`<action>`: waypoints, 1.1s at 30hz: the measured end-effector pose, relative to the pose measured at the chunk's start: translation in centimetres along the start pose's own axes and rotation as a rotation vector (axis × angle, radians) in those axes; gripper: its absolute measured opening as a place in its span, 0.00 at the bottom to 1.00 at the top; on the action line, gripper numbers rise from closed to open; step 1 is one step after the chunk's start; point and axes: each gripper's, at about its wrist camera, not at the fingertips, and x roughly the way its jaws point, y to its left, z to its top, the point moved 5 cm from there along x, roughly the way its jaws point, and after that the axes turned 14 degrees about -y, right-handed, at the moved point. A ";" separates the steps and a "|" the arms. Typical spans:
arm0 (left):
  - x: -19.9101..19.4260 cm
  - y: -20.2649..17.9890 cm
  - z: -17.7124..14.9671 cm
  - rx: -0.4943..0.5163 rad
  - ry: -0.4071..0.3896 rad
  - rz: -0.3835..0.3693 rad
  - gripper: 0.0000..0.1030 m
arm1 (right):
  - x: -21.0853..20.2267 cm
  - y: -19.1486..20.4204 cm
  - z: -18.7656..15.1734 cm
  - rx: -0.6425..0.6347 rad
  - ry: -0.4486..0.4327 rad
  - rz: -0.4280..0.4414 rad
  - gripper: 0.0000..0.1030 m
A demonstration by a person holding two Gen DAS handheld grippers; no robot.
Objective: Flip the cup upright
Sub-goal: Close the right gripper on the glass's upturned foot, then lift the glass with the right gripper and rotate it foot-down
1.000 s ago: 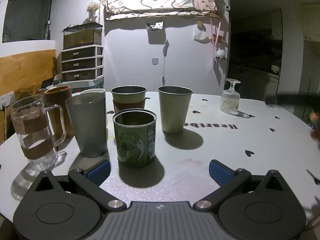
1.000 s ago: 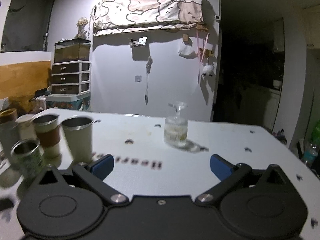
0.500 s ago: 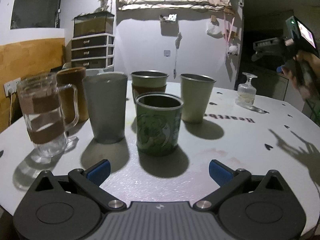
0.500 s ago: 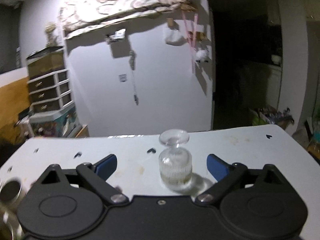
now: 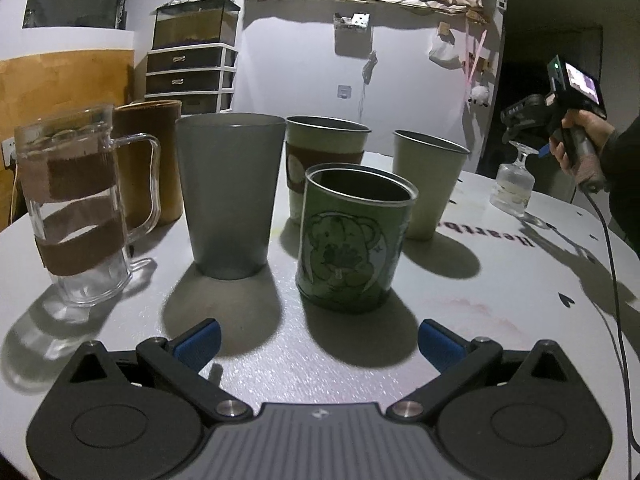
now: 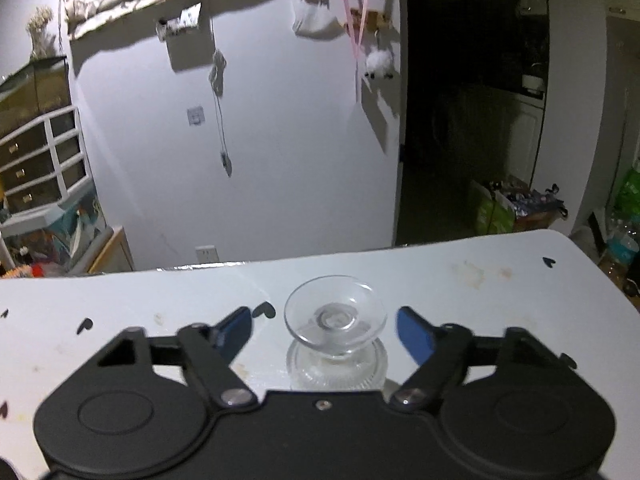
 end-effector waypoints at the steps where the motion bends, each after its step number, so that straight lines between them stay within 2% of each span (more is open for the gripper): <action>1: 0.2 0.1 0.0 -0.005 0.000 -0.001 1.00 | 0.2 0.0 0.0 -0.004 0.004 -0.004 0.71; 2: 0.4 0.1 0.1 -0.009 0.002 -0.003 1.00 | 0.4 0.0 0.0 -0.011 0.008 -0.008 0.70; 4: 0.6 0.0 0.1 -0.016 0.008 -0.007 1.00 | 0.6 0.0 0.0 -0.043 0.017 -0.027 0.59; 10: 0.3 -0.7 0.2 -0.008 0.001 -0.026 1.00 | -1.2 -0.5 -0.4 -0.067 0.032 0.002 0.58; 17: -1.7 -1.3 0.7 0.000 -0.040 -0.042 1.00 | -6.2 -1.0 -1.8 -0.082 0.044 0.049 0.58; 21: -2.9 -1.8 0.8 0.003 -0.057 -0.055 1.00 | -10.8 -0.8 -3.4 -0.105 0.049 0.132 0.58; 28: -4.3 -3.4 1.1 0.022 -0.077 -0.101 1.00 | -21.4 -0.2 -6.9 -0.107 0.071 0.352 0.58; 33: -4.9 -5.2 1.1 0.041 -0.075 -0.164 1.00 | -28.0 0.6 -9.3 -0.154 0.066 0.480 0.58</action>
